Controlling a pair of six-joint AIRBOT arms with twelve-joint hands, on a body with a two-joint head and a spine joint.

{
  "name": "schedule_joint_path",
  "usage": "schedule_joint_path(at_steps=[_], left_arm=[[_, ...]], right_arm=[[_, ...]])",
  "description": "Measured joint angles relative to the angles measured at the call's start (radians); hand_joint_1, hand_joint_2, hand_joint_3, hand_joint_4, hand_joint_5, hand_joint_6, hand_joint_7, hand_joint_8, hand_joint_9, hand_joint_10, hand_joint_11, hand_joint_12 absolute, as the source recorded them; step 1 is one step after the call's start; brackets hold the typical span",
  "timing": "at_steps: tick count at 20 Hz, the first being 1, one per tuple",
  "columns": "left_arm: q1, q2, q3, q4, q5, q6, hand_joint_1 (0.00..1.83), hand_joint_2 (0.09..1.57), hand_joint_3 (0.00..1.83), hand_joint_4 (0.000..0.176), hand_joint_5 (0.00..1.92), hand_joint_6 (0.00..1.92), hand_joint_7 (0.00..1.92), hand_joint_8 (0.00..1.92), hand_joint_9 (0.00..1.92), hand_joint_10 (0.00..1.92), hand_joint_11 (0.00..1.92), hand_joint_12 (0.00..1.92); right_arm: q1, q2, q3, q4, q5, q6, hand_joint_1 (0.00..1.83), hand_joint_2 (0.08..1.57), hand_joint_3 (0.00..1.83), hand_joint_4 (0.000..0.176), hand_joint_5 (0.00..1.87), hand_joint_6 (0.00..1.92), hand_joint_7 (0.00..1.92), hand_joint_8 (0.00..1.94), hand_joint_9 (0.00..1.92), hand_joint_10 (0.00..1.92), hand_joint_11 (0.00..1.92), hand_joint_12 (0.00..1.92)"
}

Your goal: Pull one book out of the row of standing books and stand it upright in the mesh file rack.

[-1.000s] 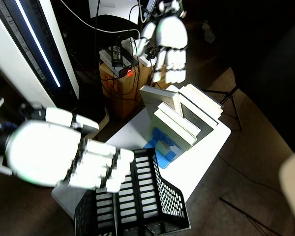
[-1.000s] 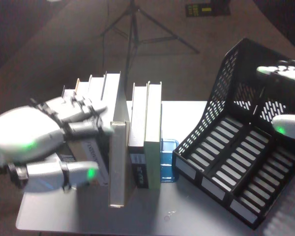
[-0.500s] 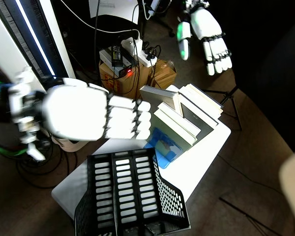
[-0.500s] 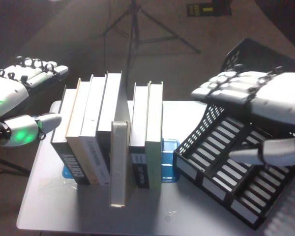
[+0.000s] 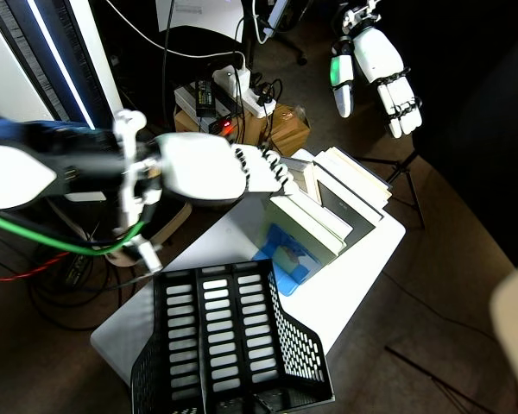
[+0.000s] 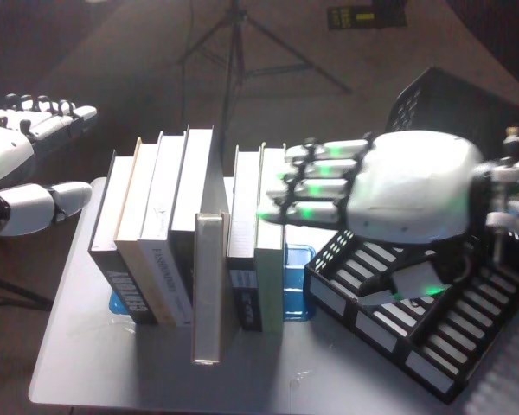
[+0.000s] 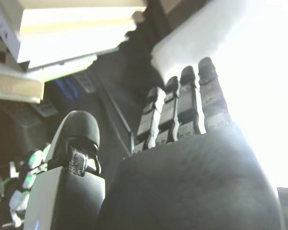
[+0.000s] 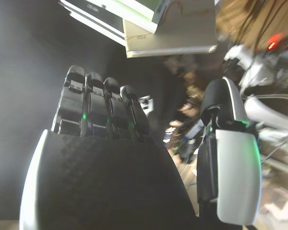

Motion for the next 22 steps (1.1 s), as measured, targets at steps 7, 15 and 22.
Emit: schedule_joint_path(at_steps=[7,15,22], left_arm=[[0.000,-0.002,0.008,-0.018,0.006,0.004,0.12,1.42,0.00,0.052,0.02,0.00,0.00,0.00,0.00,0.00,0.00,0.00],[0.000,-0.005,0.032,-0.030,0.023,0.011,0.12,1.43,0.00,0.049,0.05,0.01,0.01,0.00,0.00,0.00,0.00,0.00],[0.000,0.000,0.037,-0.032,0.031,0.003,0.12,1.44,0.00,0.034,0.06,0.01,0.02,0.00,0.00,0.00,0.00,0.00]], right_arm=[[0.053,-0.155,0.069,-0.282,-0.034,0.003,0.76,0.98,0.00,0.000,0.00,0.00,0.00,0.00,0.00,0.00,0.00,0.00],[0.058,-0.293,0.130,-0.418,-0.055,0.003,0.82,1.00,0.00,0.000,0.00,0.00,0.00,0.00,0.00,0.00,0.00,0.00],[0.058,-0.360,0.169,-0.433,-0.125,0.003,0.91,0.87,0.02,0.000,0.21,0.00,0.27,0.01,0.27,0.01,0.00,0.57]])
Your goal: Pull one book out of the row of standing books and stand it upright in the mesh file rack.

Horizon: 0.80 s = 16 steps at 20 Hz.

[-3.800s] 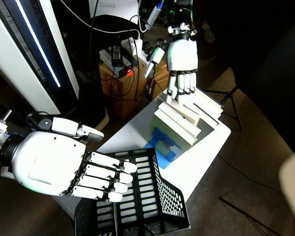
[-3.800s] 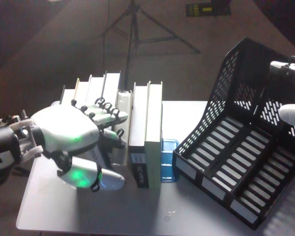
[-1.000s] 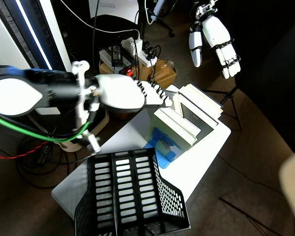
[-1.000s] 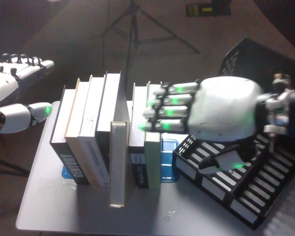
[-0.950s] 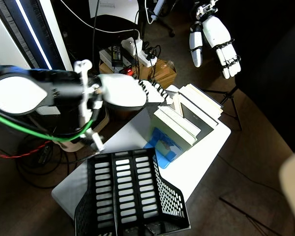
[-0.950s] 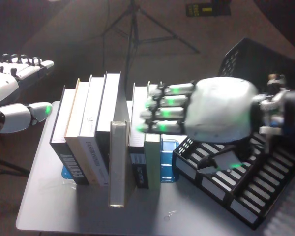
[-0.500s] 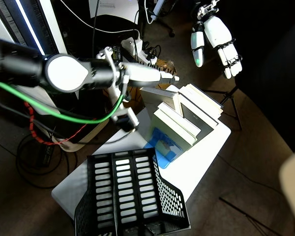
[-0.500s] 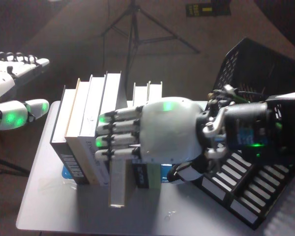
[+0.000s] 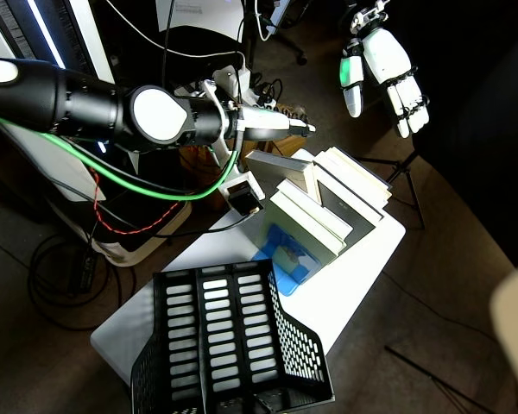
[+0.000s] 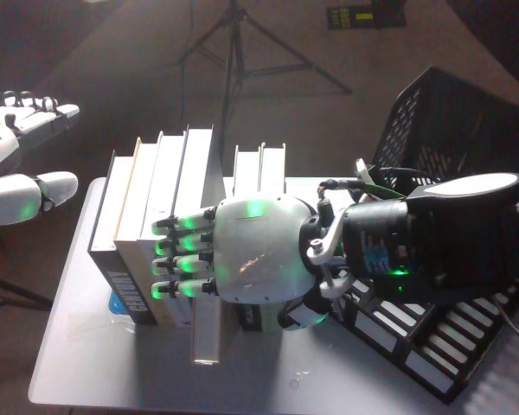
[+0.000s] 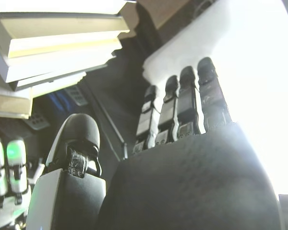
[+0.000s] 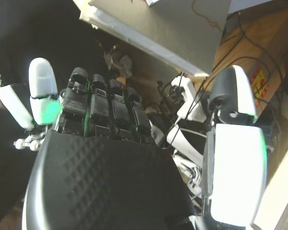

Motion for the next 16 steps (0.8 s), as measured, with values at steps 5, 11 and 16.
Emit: schedule_joint_path(at_steps=[5,11,16], left_arm=[[0.000,0.021,0.002,-0.019,-0.001,-0.002,0.16,1.43,0.00,0.024,0.06,0.00,0.02,0.00,0.00,0.00,0.00,0.00],[0.014,0.026,0.006,-0.036,-0.002,-0.004,0.16,1.44,0.00,0.037,0.05,0.00,0.00,0.00,0.00,0.00,0.00,0.00],[0.025,0.034,0.005,-0.051,-0.021,-0.004,0.11,1.43,0.00,0.052,0.05,0.00,0.00,0.00,0.00,0.00,0.00,0.00]], right_arm=[[0.000,-0.021,0.014,0.004,-0.033,0.000,1.20,0.80,0.03,0.000,0.24,0.01,0.25,0.01,0.18,0.02,0.00,0.19],[0.000,-0.029,0.003,0.004,-0.042,0.001,1.20,0.95,0.11,0.000,0.10,0.00,0.13,0.00,0.02,0.00,0.00,0.00],[-0.001,-0.044,-0.003,0.012,-0.038,0.001,1.19,0.92,0.04,0.000,0.09,0.02,0.03,0.00,0.00,0.00,0.00,0.00]])
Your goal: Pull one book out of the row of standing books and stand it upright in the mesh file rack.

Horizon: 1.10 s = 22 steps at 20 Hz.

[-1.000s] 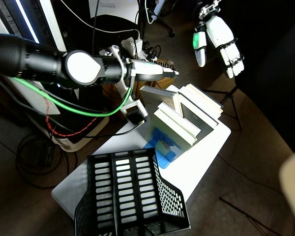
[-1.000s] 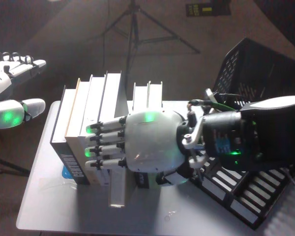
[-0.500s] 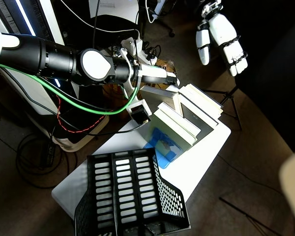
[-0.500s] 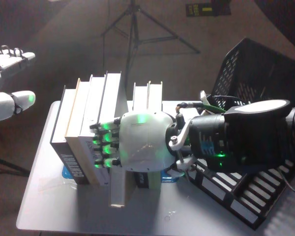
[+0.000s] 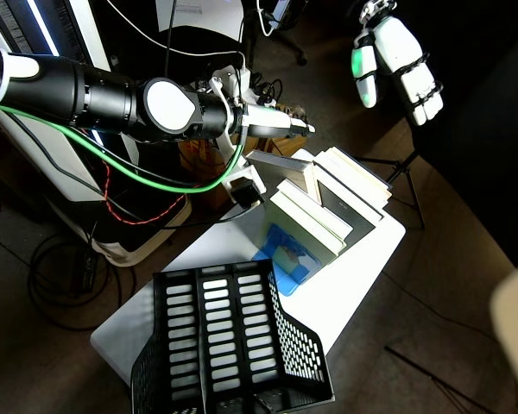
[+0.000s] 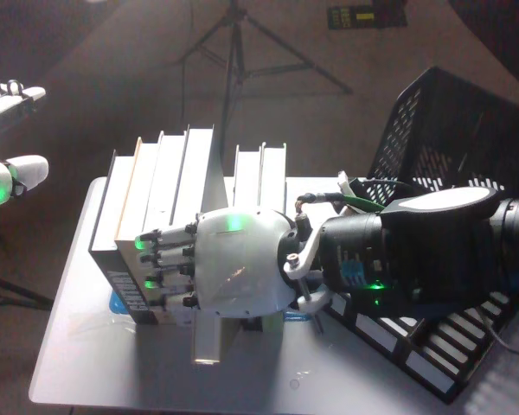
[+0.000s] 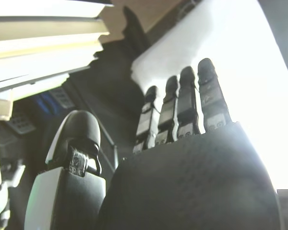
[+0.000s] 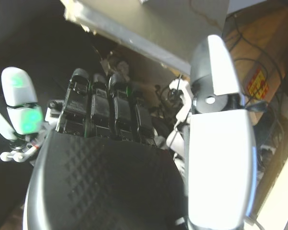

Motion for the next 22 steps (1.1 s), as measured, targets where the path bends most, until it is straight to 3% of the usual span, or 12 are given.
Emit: schedule_joint_path(at_steps=[1,2,3,4,10,13,19,21,22], left_arm=[[0.000,0.000,0.000,-0.001,0.001,0.000,0.08,1.43,0.00,0.056,0.04,0.00,0.00,0.00,0.00,0.00,0.00,0.00],[0.000,0.000,0.000,0.000,-0.001,0.000,0.09,1.43,0.00,0.055,0.05,0.00,0.00,0.00,0.00,0.00,0.00,0.00],[0.000,0.000,0.000,-0.001,-0.001,0.000,0.09,1.43,0.00,0.049,0.05,0.00,0.00,0.00,0.00,0.00,0.00,0.00],[0.000,0.000,0.000,0.000,-0.001,0.000,0.09,1.43,0.00,0.049,0.05,0.00,0.00,0.00,0.00,0.00,0.00,0.00],[0.000,-0.003,0.000,0.007,0.002,0.000,0.09,1.43,0.00,0.053,0.04,0.00,0.00,0.00,0.00,0.00,0.00,0.00],[-0.003,-0.012,0.010,0.018,0.004,-0.002,0.13,1.44,0.00,0.038,0.07,0.01,0.01,0.00,0.00,0.00,0.00,0.00],[-0.033,-0.039,0.031,0.056,0.025,-0.007,0.09,1.44,0.00,0.048,0.05,0.00,0.00,0.00,0.00,0.00,0.00,0.00],[-0.045,-0.042,0.040,0.066,0.034,-0.009,0.07,1.44,0.00,0.065,0.04,0.00,0.00,0.00,0.00,0.00,0.00,0.00],[-0.051,-0.047,0.045,0.066,0.036,-0.009,0.06,1.44,0.00,0.051,0.04,0.00,0.00,0.00,0.00,0.00,0.00,0.00]], right_arm=[[-0.002,-0.003,0.002,0.002,0.000,0.000,1.20,0.81,0.00,0.000,0.19,0.03,0.09,0.00,0.00,0.00,0.00,0.00],[-0.006,-0.008,0.005,0.004,0.001,0.000,1.29,0.89,0.03,0.000,0.08,0.00,0.02,0.00,0.00,0.00,0.00,0.00],[-0.012,-0.014,0.010,0.003,-0.004,0.000,1.34,1.01,0.09,0.027,0.02,0.00,0.00,0.00,0.00,0.00,0.00,0.00],[-0.019,-0.018,0.010,0.004,-0.007,0.000,1.35,1.03,0.11,0.035,0.00,0.00,0.00,0.00,0.00,0.00,0.00,0.00],[-0.037,-0.060,0.038,0.011,-0.022,0.000,1.35,1.04,0.12,0.037,0.00,0.00,0.00,0.00,0.00,0.00,0.00,0.00],[-0.039,-0.074,0.074,0.011,-0.042,0.000,1.35,1.03,0.12,0.037,0.00,0.00,0.00,0.00,0.00,0.00,0.00,0.00],[-0.051,-0.090,0.110,0.014,-0.069,-0.001,1.35,1.03,0.13,0.037,0.00,0.00,0.00,0.00,0.00,0.00,0.00,0.00],[-0.055,-0.093,0.111,0.014,-0.071,0.000,1.36,0.83,0.55,0.036,0.00,0.00,0.00,0.00,0.00,0.00,0.00,0.00],[-0.055,-0.094,0.111,0.015,-0.070,0.000,1.36,0.78,0.66,0.037,0.00,0.00,0.00,0.00,0.00,0.00,0.00,0.00]])
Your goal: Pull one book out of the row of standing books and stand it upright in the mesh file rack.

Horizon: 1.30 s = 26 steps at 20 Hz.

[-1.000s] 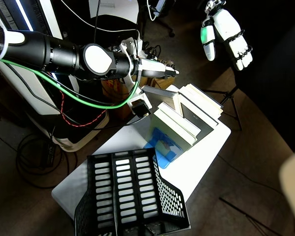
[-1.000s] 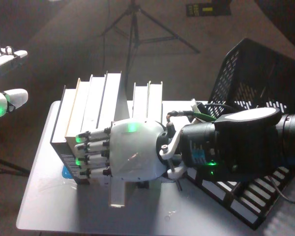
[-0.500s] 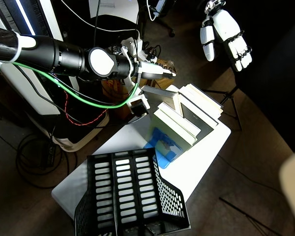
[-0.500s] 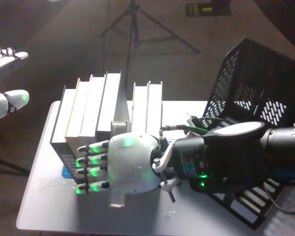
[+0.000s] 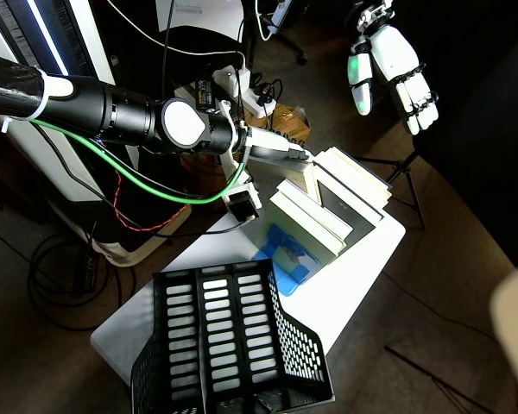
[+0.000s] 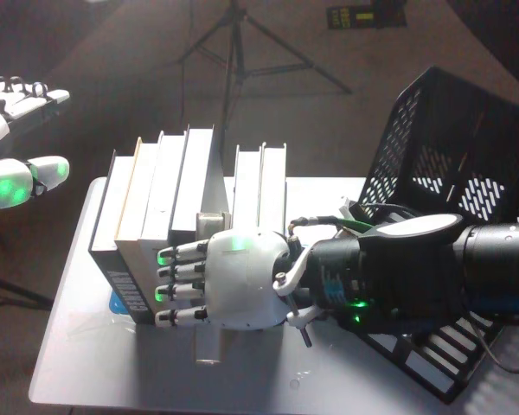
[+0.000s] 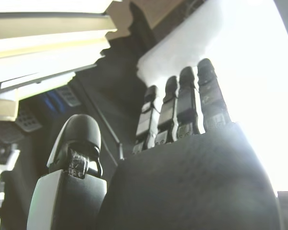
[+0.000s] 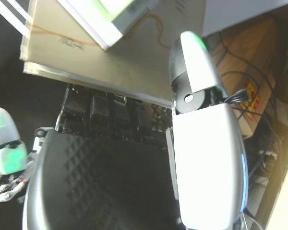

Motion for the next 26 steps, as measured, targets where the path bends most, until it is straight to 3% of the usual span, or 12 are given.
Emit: schedule_joint_path(at_steps=[3,5,7,8,13,15,17,20,21,25,26], left_arm=[[-0.001,-0.010,0.002,0.016,0.009,-0.003,0.06,1.44,0.00,0.052,0.04,0.00,0.00,0.00,0.00,0.00,0.00,0.00],[-0.015,-0.021,0.009,0.020,0.017,-0.003,0.08,1.45,0.00,0.040,0.06,0.01,0.00,0.00,0.00,0.00,0.00,0.00],[-0.025,-0.022,0.016,0.023,0.022,-0.006,0.09,1.45,0.00,0.039,0.07,0.01,0.00,0.00,0.00,0.00,0.00,0.00],[-0.037,-0.031,0.029,0.026,0.023,-0.007,0.08,1.44,0.00,0.051,0.06,0.01,0.00,0.00,0.00,0.00,0.00,0.00],[-0.073,-0.059,0.048,0.066,0.041,-0.022,0.02,1.45,0.00,0.058,0.04,0.00,0.00,0.00,0.00,0.00,0.00,0.00],[-0.077,-0.064,0.052,0.076,0.042,-0.022,0.00,1.44,0.00,0.071,0.02,0.00,0.00,0.00,0.00,0.00,0.00,0.00],[-0.077,-0.065,0.052,0.072,0.045,-0.022,0.00,1.44,0.00,0.067,0.01,0.00,0.00,0.00,0.00,0.00,0.00,0.00],[-0.077,-0.065,0.056,0.071,0.047,-0.024,0.00,1.44,0.00,0.076,0.00,0.00,0.00,0.00,0.00,0.00,0.00,0.00],[-0.077,-0.065,0.056,0.071,0.047,-0.024,0.00,1.44,0.00,0.069,0.01,0.00,0.00,0.00,0.00,0.00,0.00,0.00],[-0.078,-0.065,0.058,0.073,0.047,-0.025,0.00,1.43,0.00,0.082,0.01,0.00,0.00,0.00,0.00,0.00,0.00,0.00],[-0.083,-0.065,0.059,0.076,0.051,-0.025,0.00,1.43,0.00,0.072,0.01,0.00,0.00,0.00,0.00,0.00,0.00,0.00]], right_arm=[[-0.002,-0.005,0.008,0.000,0.003,0.000,1.35,0.76,0.70,0.037,0.00,0.00,0.00,0.00,0.00,0.00,0.00,0.00],[-0.007,-0.006,0.011,0.000,0.002,-0.001,1.35,0.76,0.70,0.037,0.00,0.00,0.00,0.00,0.00,0.00,0.00,0.00],[-0.014,-0.015,0.023,-0.001,0.008,-0.001,1.35,0.76,0.70,0.037,0.00,0.00,0.00,0.00,0.00,0.00,0.00,0.00],[-0.019,-0.023,0.033,-0.001,0.005,-0.001,1.36,0.76,0.71,0.037,0.00,0.00,0.00,0.00,0.00,0.00,0.00,0.00],[-0.024,-0.027,0.042,0.001,0.004,-0.001,1.36,0.76,0.71,0.037,0.00,0.00,0.00,0.00,0.00,0.00,0.00,0.00],[-0.029,-0.027,0.044,0.011,0.006,-0.001,1.36,0.75,0.71,0.037,0.00,0.00,0.00,0.00,0.00,0.00,0.00,0.00],[-0.029,-0.027,0.045,0.014,0.005,-0.001,1.36,0.75,0.71,0.037,0.00,0.00,0.00,0.00,0.00,0.00,0.00,0.00],[-0.032,-0.027,0.047,0.015,0.008,-0.002,1.36,0.75,0.72,0.037,0.00,0.00,0.00,0.00,0.00,0.00,0.00,0.00],[-0.034,-0.027,0.047,0.016,0.008,-0.002,1.36,0.75,0.72,0.037,0.00,0.00,0.00,0.00,0.00,0.00,0.00,0.00],[-0.034,-0.027,0.049,0.016,0.010,-0.002,1.36,0.75,0.72,0.037,0.00,0.00,0.00,0.00,0.00,0.00,0.00,0.00],[-0.034,-0.027,0.049,0.017,0.010,-0.002,1.36,0.75,0.72,0.037,0.00,0.00,0.00,0.00,0.00,0.00,0.00,0.00]])
